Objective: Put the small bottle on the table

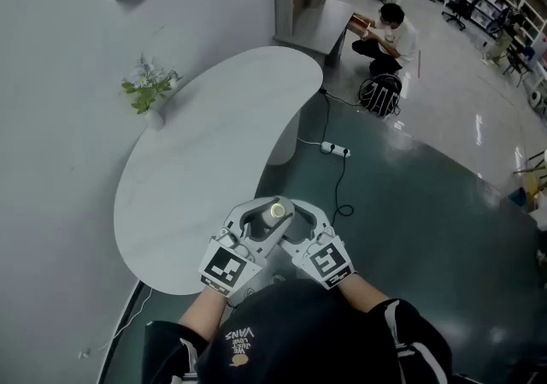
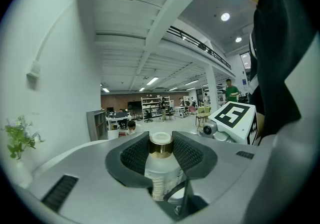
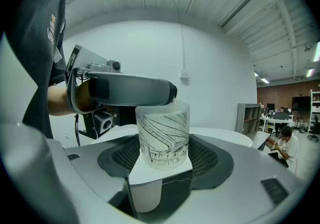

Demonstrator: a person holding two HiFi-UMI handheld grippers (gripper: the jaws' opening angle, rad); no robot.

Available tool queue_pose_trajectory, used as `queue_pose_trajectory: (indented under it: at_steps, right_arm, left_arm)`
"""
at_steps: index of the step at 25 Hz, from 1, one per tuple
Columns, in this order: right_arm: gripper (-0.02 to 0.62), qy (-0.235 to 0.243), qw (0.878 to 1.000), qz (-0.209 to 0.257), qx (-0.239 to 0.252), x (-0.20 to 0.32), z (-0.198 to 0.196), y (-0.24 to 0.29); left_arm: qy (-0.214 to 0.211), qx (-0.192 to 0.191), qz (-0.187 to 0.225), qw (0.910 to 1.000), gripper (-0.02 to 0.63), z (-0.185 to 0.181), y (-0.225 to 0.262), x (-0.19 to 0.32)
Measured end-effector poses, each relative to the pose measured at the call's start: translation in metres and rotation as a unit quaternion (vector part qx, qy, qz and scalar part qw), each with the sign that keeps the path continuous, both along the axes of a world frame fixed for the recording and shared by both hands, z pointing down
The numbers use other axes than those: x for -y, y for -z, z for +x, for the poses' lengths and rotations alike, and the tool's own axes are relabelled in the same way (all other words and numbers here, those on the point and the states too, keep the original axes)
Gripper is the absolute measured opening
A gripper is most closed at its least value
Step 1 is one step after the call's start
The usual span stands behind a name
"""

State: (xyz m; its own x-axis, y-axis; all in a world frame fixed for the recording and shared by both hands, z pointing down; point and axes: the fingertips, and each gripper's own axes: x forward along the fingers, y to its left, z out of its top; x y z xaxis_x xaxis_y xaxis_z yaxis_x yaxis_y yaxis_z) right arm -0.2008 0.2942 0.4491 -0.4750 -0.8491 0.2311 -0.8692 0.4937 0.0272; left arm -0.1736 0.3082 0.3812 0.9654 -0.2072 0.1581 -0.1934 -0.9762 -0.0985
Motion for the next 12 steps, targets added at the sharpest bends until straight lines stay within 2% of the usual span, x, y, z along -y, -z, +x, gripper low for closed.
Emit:
queue_pose_trajectory:
  at_steps: [6,12]
  right_arm:
    - [0.270,0.007,1.000,0.000,0.022,0.016,0.015,-0.004]
    - [0.270,0.019,1.000,0.007,0.018,0.050,0.055,-0.002]
  left_arm:
    - [0.003,0.000,-0.001,1.0000,0.160,0.017,-0.005,0.017]
    - [0.024,-0.017,-0.018,0.9994,0.160,0.054,-0.001,0.056]
